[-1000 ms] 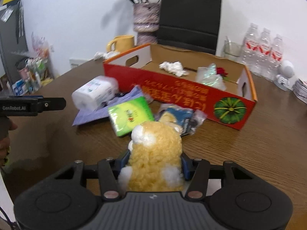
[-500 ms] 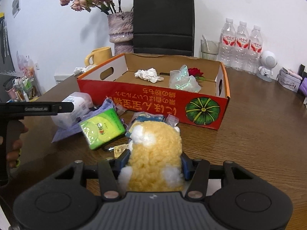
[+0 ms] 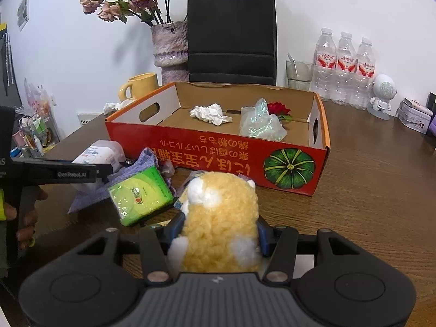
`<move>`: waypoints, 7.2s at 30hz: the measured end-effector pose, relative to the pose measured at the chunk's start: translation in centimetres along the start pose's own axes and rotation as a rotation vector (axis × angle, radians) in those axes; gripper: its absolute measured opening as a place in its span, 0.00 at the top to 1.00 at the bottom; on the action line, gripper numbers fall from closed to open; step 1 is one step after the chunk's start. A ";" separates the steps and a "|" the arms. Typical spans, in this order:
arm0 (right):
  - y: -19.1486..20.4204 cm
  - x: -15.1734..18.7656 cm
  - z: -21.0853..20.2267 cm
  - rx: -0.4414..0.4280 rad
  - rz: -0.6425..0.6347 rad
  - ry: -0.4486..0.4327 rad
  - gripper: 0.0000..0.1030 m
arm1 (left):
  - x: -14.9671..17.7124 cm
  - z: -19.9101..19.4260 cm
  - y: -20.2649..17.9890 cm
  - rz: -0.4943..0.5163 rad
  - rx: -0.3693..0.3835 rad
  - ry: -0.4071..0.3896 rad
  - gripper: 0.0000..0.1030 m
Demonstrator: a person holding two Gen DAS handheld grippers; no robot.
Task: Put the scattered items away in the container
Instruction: 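Grasp the cotton-bud tub with the left gripper while the right gripper holds the sheep, then place the tub in the box with the left gripper while the right gripper places the sheep, then move both grippers back over the remaining items beside the box, then grasp the purple pouch with the left gripper while the right gripper grasps the beige block, then carry the purple item and beige block into the box and open both grippers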
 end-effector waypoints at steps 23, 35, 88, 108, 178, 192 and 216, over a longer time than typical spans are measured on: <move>-0.5 -3.0 -3.1 0.028 -0.007 -0.118 0.51 | -1.2 -7.4 0.3 -0.006 0.079 -0.181 0.36; 0.0 -16.4 1.4 0.004 -0.110 -0.072 0.51 | -14.0 -4.0 -5.2 0.115 0.099 -0.115 0.36; 1.2 -5.0 -3.2 -0.014 -0.092 -0.079 0.00 | -2.2 -7.4 0.9 0.012 0.183 -0.135 0.00; 3.9 1.7 -1.4 -0.028 -0.053 -0.057 0.00 | 3.1 -7.4 0.3 -0.025 0.184 -0.138 0.00; 2.5 2.1 1.9 -0.018 -0.054 0.014 0.72 | 1.8 -1.1 -2.9 0.126 0.140 0.011 0.82; 1.8 2.1 0.5 -0.018 -0.025 -0.021 0.72 | 2.8 -4.9 -1.8 0.099 0.147 -0.073 0.82; -3.6 -17.3 3.1 0.018 0.009 -0.059 0.72 | -15.0 -2.8 -6.4 0.126 0.177 -0.090 0.82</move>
Point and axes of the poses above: each gripper's, at about its wrist camera, not at the fingertips, and z roughly the way its jaws point, y to its left, x to its underside, the point moved 8 cm from there along z, roughly the way its jaws point, and after that the axes turned 12 degrees about y, right-handed, at the moved point
